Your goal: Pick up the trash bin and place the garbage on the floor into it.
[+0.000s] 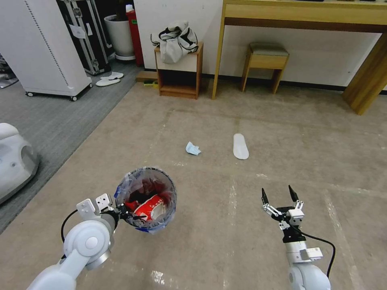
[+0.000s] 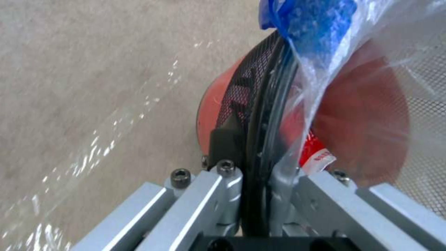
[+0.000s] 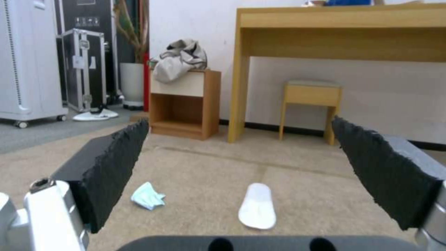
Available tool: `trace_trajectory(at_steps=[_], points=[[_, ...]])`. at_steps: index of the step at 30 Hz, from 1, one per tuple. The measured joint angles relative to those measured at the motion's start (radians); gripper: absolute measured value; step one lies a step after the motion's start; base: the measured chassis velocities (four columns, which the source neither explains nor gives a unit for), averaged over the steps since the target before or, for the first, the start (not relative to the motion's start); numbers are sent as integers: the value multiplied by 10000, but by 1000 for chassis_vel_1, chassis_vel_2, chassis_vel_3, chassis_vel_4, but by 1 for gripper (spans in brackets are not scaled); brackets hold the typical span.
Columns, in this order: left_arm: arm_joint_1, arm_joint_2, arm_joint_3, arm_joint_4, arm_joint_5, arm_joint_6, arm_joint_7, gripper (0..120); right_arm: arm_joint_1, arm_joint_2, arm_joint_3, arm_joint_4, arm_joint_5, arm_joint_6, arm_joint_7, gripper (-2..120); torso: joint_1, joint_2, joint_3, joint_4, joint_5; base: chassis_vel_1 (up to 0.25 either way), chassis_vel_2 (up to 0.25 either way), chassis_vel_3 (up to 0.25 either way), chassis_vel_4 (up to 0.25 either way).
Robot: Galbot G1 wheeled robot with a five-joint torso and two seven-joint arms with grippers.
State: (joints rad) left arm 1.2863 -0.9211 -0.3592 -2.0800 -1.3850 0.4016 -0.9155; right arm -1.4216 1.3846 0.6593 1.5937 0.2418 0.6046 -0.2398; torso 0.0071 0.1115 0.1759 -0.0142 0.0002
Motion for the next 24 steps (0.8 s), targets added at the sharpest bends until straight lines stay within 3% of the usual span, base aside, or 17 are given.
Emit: trace_trajectory(at_steps=[24], points=[[63,-67,16,68,125,53,-17,1,280,33,-106,-355,-48,51,-119,100,0,0,-2,0,-2,-169,169,173,-173]])
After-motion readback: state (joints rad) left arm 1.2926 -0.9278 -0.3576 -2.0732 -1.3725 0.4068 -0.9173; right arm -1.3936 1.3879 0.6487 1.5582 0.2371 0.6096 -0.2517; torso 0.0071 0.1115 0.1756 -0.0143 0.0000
